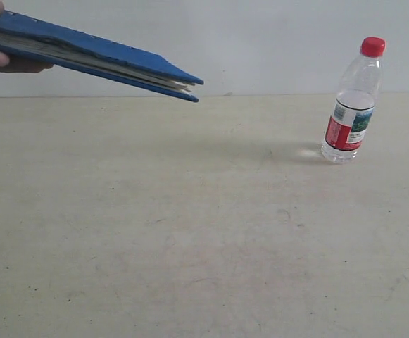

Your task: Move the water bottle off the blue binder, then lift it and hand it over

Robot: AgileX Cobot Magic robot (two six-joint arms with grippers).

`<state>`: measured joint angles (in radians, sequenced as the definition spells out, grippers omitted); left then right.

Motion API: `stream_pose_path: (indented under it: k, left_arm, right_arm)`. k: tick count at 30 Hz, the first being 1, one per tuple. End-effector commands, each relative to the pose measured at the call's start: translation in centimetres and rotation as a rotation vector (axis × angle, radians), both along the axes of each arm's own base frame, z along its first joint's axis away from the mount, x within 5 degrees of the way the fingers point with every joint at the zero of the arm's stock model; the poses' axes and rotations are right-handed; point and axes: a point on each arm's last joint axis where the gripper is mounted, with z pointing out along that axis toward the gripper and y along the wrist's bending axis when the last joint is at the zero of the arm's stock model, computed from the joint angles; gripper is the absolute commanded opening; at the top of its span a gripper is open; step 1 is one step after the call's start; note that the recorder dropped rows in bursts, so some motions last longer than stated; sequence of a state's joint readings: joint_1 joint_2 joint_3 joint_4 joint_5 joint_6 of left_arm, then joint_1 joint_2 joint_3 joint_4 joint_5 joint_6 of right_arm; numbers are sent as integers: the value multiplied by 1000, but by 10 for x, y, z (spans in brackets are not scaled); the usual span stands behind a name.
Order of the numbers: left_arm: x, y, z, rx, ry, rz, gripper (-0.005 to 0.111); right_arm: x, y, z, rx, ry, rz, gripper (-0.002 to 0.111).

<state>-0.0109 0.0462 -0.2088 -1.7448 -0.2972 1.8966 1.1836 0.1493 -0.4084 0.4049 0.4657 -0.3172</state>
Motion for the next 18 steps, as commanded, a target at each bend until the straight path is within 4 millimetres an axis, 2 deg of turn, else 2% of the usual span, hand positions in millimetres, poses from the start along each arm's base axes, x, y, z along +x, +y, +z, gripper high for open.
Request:
stream_pose_path:
  k: [1,4,10,12,16,18]
  left_arm:
    - [-1,0,1,5,-7,-7,4]
    - [-1,0,1,5,-7,-7,4]
    - [-1,0,1,5,-7,-7,4]
    - [-1,0,1,3,-5,1,4]
    - [-1,0,1,2,-7,2,4]
    - [-1,1,1,2,-7,4,4]
  right_arm:
    - [-1,-1,-12,-112,71,7,0]
    - [-3,-1,-14,-129,123,12,0]
    - [-5,-6,-12,-97,106,18,0]
    - [-9,-24,-9,8,46,-112,0]
    - [9,-31,-5,-57,-170,-627,0]
    - [13,-33,-2,-49,-189,-772,0]
